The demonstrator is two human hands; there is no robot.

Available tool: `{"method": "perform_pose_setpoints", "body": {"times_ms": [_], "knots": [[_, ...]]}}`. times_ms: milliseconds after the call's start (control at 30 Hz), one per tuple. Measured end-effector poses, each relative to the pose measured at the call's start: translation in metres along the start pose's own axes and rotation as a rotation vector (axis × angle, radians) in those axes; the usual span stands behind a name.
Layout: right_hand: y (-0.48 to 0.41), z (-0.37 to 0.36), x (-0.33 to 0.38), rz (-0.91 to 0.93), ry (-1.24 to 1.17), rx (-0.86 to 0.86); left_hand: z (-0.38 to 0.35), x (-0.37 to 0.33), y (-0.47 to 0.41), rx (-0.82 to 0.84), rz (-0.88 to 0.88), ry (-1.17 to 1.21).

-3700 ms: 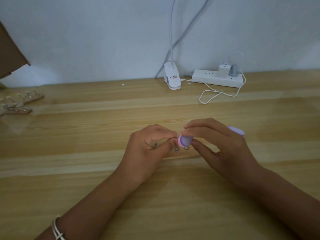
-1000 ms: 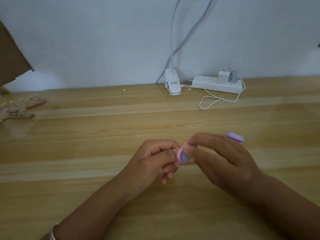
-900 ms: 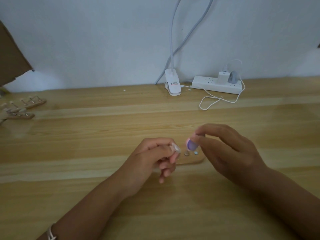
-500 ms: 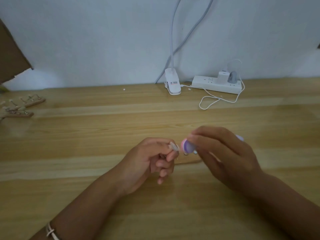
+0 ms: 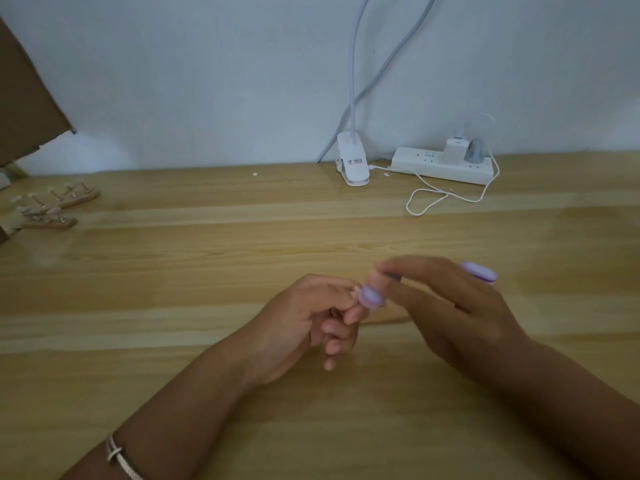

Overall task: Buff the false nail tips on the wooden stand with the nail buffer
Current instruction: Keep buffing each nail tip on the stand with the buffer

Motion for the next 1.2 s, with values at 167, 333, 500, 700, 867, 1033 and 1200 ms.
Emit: {"method": "perform_pose_setpoints", "body": {"times_ms": [167, 333, 500, 700, 867, 1033, 1200], "knots": [[0.002, -0.001, 0.004, -0.057, -0.049, -0.043, -0.001, -0.001, -0.001, 0.011, -0.02, 0.011], [-0.001, 0.001, -0.007, -0.088, -0.014, 0.014, -0.003, -0.001, 0.001, 0.084, -0.043, -0.011], [0.001, 0.0, 0.005, -0.117, -0.122, -0.061, 0.0, 0.001, -0.003, -0.02, -0.093, -0.057], [0.001, 0.001, -0.014, -0.185, -0.031, -0.006, -0.001, 0.002, -0.003, -0.052, -0.114, -0.144], [0.002, 0.001, 0.001, -0.083, -0.112, -0.023, -0.002, 0.001, -0.002, -0.075, -0.136, -0.118], [0.003, 0.003, -0.018, -0.175, -0.016, 0.009, 0.0, 0.001, -0.002, -0.108, -0.162, -0.15], [0.002, 0.0, -0.005, -0.101, -0.188, -0.004, 0.003, 0.0, -0.001, -0.171, -0.23, -0.15]]}}
Point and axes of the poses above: each hand's wrist, its own y-axis away from the middle knuckle, its own z-axis out of the back of the hand, x = y × z, the point moved 3 cm from there along -y, towards the middle knuckle, and after that the axes turned 6 degrees about -x, right-handed, at the moved point
